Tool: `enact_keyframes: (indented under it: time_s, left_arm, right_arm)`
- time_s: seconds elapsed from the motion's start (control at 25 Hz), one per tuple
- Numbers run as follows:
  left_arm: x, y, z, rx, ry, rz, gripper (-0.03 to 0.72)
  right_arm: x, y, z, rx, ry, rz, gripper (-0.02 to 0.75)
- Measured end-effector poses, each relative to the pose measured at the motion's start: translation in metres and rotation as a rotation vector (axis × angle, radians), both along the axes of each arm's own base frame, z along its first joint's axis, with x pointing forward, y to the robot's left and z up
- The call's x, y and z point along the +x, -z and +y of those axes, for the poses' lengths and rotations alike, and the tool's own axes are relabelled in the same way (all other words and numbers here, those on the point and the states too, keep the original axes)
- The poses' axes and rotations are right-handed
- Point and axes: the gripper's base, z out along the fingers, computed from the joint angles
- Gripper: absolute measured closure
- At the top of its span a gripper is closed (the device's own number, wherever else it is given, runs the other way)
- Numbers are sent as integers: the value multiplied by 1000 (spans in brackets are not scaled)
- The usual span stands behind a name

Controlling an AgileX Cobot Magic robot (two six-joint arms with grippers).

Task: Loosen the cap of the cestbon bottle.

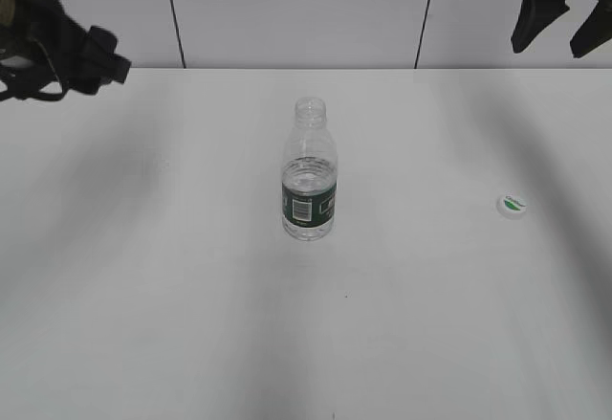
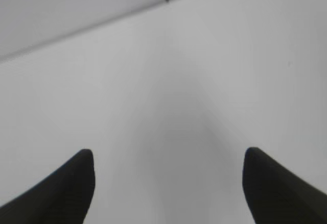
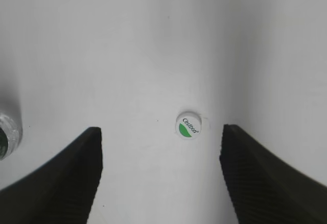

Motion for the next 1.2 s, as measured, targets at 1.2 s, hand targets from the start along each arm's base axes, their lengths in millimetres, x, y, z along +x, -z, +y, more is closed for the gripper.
enact_keyframes:
  time_s: [1.2]
  left_arm:
    - [-47, -55, 39, -195, -214, 556, 167]
  right_arm:
    - [-245, -78, -27, 4, 8, -227, 186]
